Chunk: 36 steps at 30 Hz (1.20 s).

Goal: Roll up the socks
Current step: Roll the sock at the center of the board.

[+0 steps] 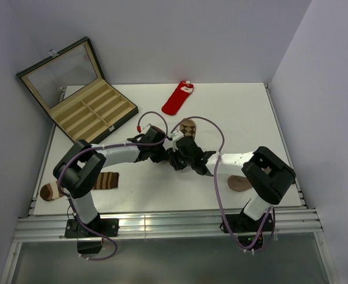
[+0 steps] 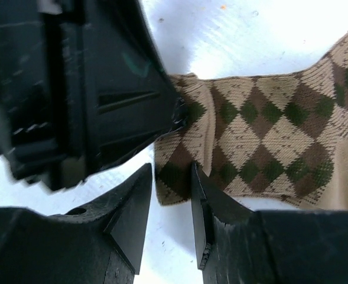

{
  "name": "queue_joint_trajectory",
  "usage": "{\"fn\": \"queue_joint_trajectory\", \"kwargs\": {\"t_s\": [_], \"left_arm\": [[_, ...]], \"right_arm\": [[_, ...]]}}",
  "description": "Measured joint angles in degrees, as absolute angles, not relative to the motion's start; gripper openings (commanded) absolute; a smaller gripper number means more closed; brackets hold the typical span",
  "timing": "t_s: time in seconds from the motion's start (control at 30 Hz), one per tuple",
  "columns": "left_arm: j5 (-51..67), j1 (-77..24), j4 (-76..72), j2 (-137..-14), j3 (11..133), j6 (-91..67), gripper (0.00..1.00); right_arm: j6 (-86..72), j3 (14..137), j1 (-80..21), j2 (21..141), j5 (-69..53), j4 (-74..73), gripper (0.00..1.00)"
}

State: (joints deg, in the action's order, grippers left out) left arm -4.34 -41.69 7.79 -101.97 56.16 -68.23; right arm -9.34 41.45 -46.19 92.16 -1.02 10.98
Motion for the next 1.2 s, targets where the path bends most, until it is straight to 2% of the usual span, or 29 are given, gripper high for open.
{"fn": "queue_joint_trajectory", "kwargs": {"t_s": [0.13,0.2,0.27,0.3,0.37,0.53,0.63,0.67,0.77,0.97,1.2], "left_arm": [[-4.3,-41.6,7.8,-102.0,56.2,-68.5,0.19],[-4.1,-41.6,7.9,-102.0,56.2,-68.7,0.19],[-4.1,-41.5,7.9,-102.0,56.2,-68.8,0.21],[-4.1,-41.4,7.9,-102.0,56.2,-69.0,0.21],[-4.2,-41.3,7.9,-102.0,56.2,-69.5,0.26],[-4.4,-41.1,7.7,-101.3,55.2,-71.0,0.36],[-5.3,-41.1,7.9,-99.5,53.5,-72.1,0.49],[-5.6,-41.1,8.0,-98.4,52.5,-72.7,0.56],[-6.4,-41.1,8.3,-95.2,50.0,-74.1,0.66],[-7.7,-41.1,7.5,-90.3,46.1,-75.3,0.72],[-7.1,-41.1,3.9,-90.0,45.1,-74.7,0.73]], "right_arm": [[-9.3,42.7,-46.5,93.5,1.2,9.8,0.38],[-9.5,43.2,-46.8,94.0,2.3,9.1,0.33],[-9.7,43.9,-46.9,94.7,3.1,8.5,0.2],[-9.9,44.1,-47.0,94.8,3.5,8.3,0.09],[-10.3,44.6,-47.1,95.1,3.8,7.8,0.0],[-10.9,45.7,-46.3,95.7,2.2,6.7,0.0],[-11.6,46.5,-44.0,96.2,-3.0,6.0,0.0],[-12.2,46.7,-42.7,96.4,-5.6,5.6,0.0],[-14.2,47.6,-38.3,97.6,-14.3,4.9,0.0],[-20.9,47.0,-30.5,101.0,-30.5,8.4,0.0],[-34.2,42.6,-22.5,106.9,-47.5,19.4,0.0]]}}
